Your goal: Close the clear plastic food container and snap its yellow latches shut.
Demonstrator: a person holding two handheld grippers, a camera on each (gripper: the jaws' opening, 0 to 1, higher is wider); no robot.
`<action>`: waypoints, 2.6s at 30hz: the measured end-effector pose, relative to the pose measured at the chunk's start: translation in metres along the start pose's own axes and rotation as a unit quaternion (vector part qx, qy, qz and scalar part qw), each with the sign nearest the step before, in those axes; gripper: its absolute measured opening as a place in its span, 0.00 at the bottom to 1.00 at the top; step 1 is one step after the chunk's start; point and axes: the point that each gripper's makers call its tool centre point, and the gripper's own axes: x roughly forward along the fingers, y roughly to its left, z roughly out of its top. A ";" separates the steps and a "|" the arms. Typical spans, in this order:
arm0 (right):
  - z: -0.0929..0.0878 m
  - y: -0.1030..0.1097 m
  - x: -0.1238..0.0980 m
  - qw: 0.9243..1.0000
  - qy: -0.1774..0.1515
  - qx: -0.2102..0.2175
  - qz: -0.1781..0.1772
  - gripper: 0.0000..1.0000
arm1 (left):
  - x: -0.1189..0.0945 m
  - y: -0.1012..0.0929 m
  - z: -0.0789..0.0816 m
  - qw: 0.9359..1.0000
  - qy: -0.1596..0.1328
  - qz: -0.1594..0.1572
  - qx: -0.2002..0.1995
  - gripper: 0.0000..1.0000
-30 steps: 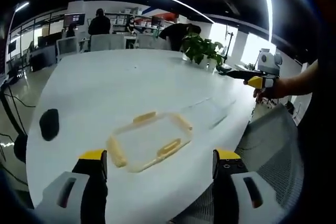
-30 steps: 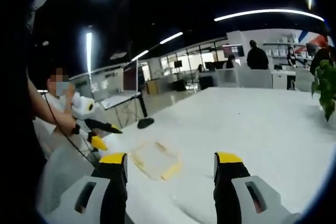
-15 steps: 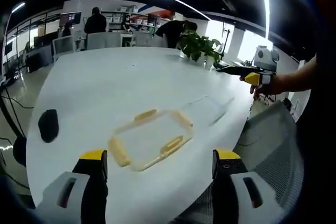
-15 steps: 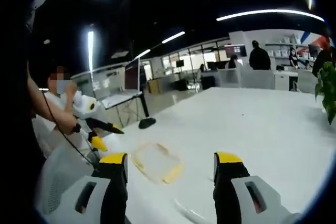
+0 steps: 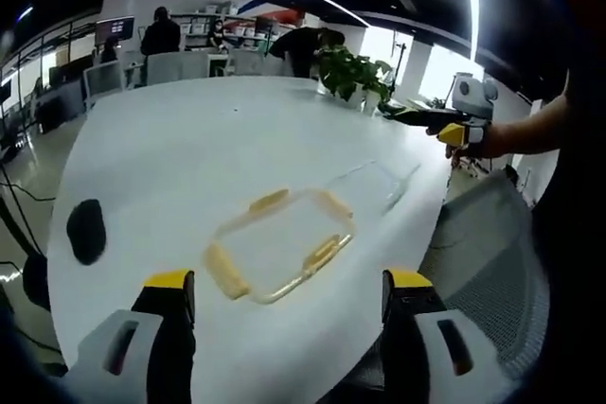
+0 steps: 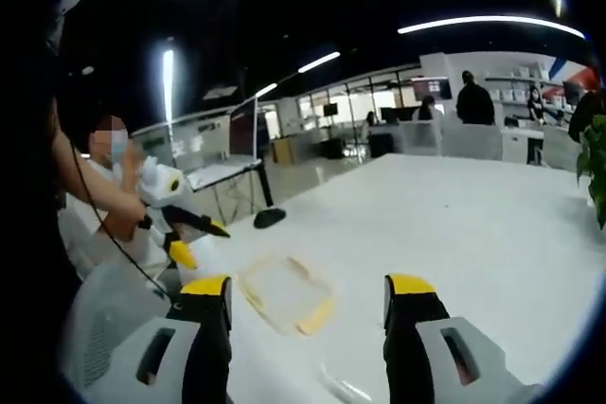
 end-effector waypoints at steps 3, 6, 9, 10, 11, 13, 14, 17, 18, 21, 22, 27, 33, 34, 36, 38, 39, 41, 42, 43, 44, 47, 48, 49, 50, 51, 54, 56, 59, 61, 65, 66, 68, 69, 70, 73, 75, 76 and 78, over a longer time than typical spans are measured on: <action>-0.001 0.000 0.003 1.000 0.005 -0.006 0.000 0.65 | 0.001 0.003 0.000 1.000 0.005 -0.006 0.001 0.81; -0.001 0.001 0.005 1.000 0.006 -0.005 0.004 0.65 | 0.002 0.005 0.001 1.000 0.009 -0.010 0.010 0.81; -0.003 0.001 0.008 1.000 0.010 -0.007 0.007 0.65 | 0.004 0.007 0.001 1.000 0.014 -0.015 0.018 0.81; -0.003 0.001 0.009 1.000 0.011 -0.008 0.008 0.65 | 0.004 0.007 0.001 1.000 0.016 -0.017 0.019 0.80; -0.004 0.001 0.010 1.000 0.012 -0.010 0.008 0.65 | 0.005 0.008 0.000 0.999 0.019 -0.018 0.022 0.80; -0.005 0.000 0.011 1.000 0.014 -0.011 0.009 0.65 | 0.006 0.009 0.000 0.999 0.022 -0.020 0.025 0.80; -0.005 0.001 0.013 1.000 0.016 -0.010 0.011 0.65 | 0.006 0.009 0.000 0.999 0.022 -0.021 0.026 0.80; -0.007 0.000 0.014 1.000 0.021 -0.013 0.012 0.65 | 0.007 0.010 0.001 0.999 0.027 -0.025 0.032 0.80; -0.007 0.000 0.015 1.000 0.020 -0.013 0.013 0.65 | 0.007 0.011 0.001 0.999 0.028 -0.026 0.034 0.80; -0.007 0.000 0.017 0.999 0.025 -0.014 0.014 0.64 | 0.008 0.016 0.001 0.998 0.031 -0.027 0.037 0.79; -0.008 0.000 0.018 0.999 0.027 -0.013 0.015 0.64 | 0.008 0.016 0.001 0.998 0.032 -0.027 0.037 0.79; -0.008 -0.001 0.023 0.999 0.029 -0.009 0.017 0.62 | 0.009 0.018 0.000 0.998 0.037 -0.026 0.048 0.80; -0.009 0.002 0.028 0.999 0.036 -0.020 0.024 0.62 | 0.010 0.022 0.000 0.997 0.043 -0.032 0.053 0.80; -0.009 0.002 0.028 0.999 0.037 -0.020 0.025 0.62 | 0.011 0.023 0.000 0.997 0.044 -0.033 0.054 0.80; -0.010 0.002 0.030 0.999 0.037 -0.019 0.027 0.62 | 0.011 0.024 -0.001 0.997 0.047 -0.035 0.056 0.79; -0.011 0.003 0.031 0.999 0.040 -0.019 0.028 0.62 | 0.011 0.025 -0.001 0.997 0.047 -0.036 0.059 0.79; -0.011 0.003 0.032 0.999 0.041 -0.019 0.029 0.62 | 0.011 0.025 0.000 0.996 0.047 -0.037 0.059 0.79; -0.012 0.003 0.032 0.998 0.044 -0.023 0.029 0.62 | 0.011 0.026 -0.001 0.996 0.051 -0.039 0.064 0.79; -0.012 0.003 0.033 0.998 0.045 -0.023 0.029 0.62 | 0.012 0.027 -0.002 0.995 0.053 -0.040 0.068 0.79; -0.012 0.004 0.033 0.998 0.046 -0.023 0.029 0.62 | 0.012 0.027 -0.001 0.995 0.055 -0.041 0.069 0.79; -0.013 0.003 0.034 0.998 0.047 -0.021 0.029 0.62 | 0.012 0.028 -0.001 0.995 0.055 -0.042 0.068 0.79; -0.012 0.000 0.034 0.998 0.048 -0.020 0.025 0.60 | 0.014 0.029 -0.003 0.994 0.062 -0.045 0.076 0.78; -0.011 0.001 0.034 0.998 0.047 -0.021 0.026 0.60 | 0.015 0.029 -0.004 0.994 0.064 -0.047 0.080 0.78; -0.011 0.001 0.034 0.998 0.049 -0.022 0.026 0.60 | 0.016 0.028 -0.004 0.993 0.066 -0.049 0.083 0.78; -0.012 0.001 0.035 0.998 0.050 -0.024 0.027 0.60 | 0.016 0.028 -0.004 0.993 0.067 -0.050 0.084 0.78; -0.012 0.001 0.035 0.998 0.053 -0.026 0.029 0.60 | 0.017 0.029 -0.006 0.992 0.069 -0.052 0.087 0.78; -0.013 0.001 0.038 0.997 0.057 -0.031 0.032 0.60 | 0.019 0.029 -0.006 0.991 0.072 -0.055 0.094 0.78; -0.013 0.002 0.040 0.997 0.061 -0.033 0.034 0.60 | 0.020 0.031 -0.006 0.990 0.076 -0.057 0.099 0.78; -0.014 0.002 0.043 0.997 0.063 -0.033 0.035 0.60 | 0.021 0.033 -0.006 0.990 0.080 -0.061 0.103 0.77; -0.014 0.002 0.044 0.997 0.063 -0.031 0.035 0.60 | 0.022 0.034 -0.007 0.989 0.083 -0.064 0.103 0.77; -0.016 0.002 0.048 0.997 0.066 -0.032 0.039 0.60 | 0.022 0.035 -0.009 0.987 0.090 -0.071 0.111 0.76; -0.017 0.002 0.048 0.996 0.068 -0.033 0.040 0.60 | 0.023 0.036 -0.009 0.987 0.092 -0.071 0.115 0.76; -0.019 0.003 0.050 0.995 0.075 -0.039 0.043 0.60 | 0.023 0.037 -0.010 0.985 0.096 -0.073 0.120 0.75; -0.020 0.003 0.051 0.995 0.079 -0.040 0.046 0.60 | 0.024 0.039 -0.010 0.985 0.097 -0.072 0.123 0.75; -0.020 0.003 0.051 0.995 0.081 -0.040 0.047 0.60 | 0.024 0.039 -0.010 0.985 0.097 -0.072 0.126 0.76; -0.021 0.003 0.053 0.994 0.087 -0.037 0.048 0.60 | 0.026 0.041 -0.009 0.984 0.098 -0.073 0.127 0.76; -0.022 0.003 0.054 0.994 0.089 -0.036 0.049 0.60 | 0.026 0.041 -0.009 0.983 0.100 -0.074 0.132 0.75; -0.022 0.003 0.054 0.994 0.090 -0.037 0.049 0.59 | 0.027 0.041 -0.009 0.983 0.102 -0.076 0.134 0.75; -0.023 0.003 0.055 0.994 0.093 -0.037 0.050 0.59 | 0.027 0.042 -0.010 0.982 0.104 -0.076 0.140 0.75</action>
